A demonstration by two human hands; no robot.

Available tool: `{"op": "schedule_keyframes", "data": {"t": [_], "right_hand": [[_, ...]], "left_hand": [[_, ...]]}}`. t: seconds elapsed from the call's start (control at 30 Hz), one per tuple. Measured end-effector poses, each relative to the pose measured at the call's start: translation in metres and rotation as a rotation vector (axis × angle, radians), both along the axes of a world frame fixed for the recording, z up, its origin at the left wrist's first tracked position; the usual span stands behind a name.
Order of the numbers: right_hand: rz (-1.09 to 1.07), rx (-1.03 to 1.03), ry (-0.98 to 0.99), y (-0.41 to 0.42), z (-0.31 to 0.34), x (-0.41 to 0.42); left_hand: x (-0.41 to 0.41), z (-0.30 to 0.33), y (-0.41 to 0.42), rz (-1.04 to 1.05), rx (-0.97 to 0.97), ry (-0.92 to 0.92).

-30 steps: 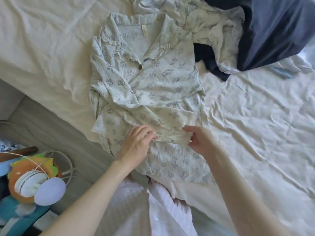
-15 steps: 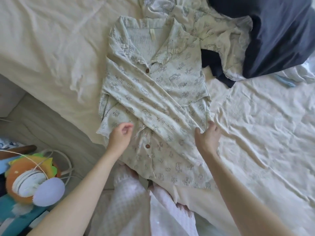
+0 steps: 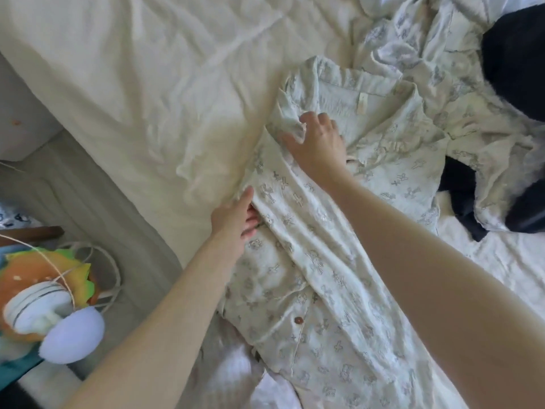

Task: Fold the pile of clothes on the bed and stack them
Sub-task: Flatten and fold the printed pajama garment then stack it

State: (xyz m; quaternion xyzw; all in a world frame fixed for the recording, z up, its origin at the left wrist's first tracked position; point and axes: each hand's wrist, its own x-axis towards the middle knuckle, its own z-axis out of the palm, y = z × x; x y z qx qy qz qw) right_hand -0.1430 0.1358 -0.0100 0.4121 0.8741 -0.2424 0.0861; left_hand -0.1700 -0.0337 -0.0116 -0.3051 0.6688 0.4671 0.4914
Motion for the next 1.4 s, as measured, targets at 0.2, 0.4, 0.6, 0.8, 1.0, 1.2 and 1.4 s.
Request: {"op": "schedule_keyframes", "data": {"t": [0.2, 0.4, 0.6, 0.8, 1.0, 1.2, 1.4], "right_hand": [[-0.149, -0.147, 0.085, 0.012, -0.008, -0.044], [-0.952, -1.199, 0.522, 0.031, 0.005, -0.042], [-0.83, -0.795, 0.18, 0.034, -0.005, -0.057], [-0.504, -0.445, 0.146, 0.025, -0.011, -0.094], [-0.622, -0.55, 0.27, 0.019, -0.017, -0.115], [-0.489, -0.651, 0.351, 0.008, -0.021, -0.104], [-0.468, -0.464, 0.21, -0.004, -0.032, -0.081]], "left_hand": [[-0.008, -0.01, -0.015, 0.384, 0.084, -0.116], [-0.018, -0.014, -0.03, 0.559, 0.181, -0.112], [-0.029, -0.019, -0.022, 0.396, 0.078, -0.035], [-0.028, -0.018, -0.036, 0.015, 0.246, 0.109], [-0.034, -0.021, -0.04, 0.092, 0.113, 0.172], [-0.041, -0.026, -0.042, 0.038, 0.132, 0.185], [-0.038, -0.031, -0.049, -0.257, 0.063, 0.341]]}}
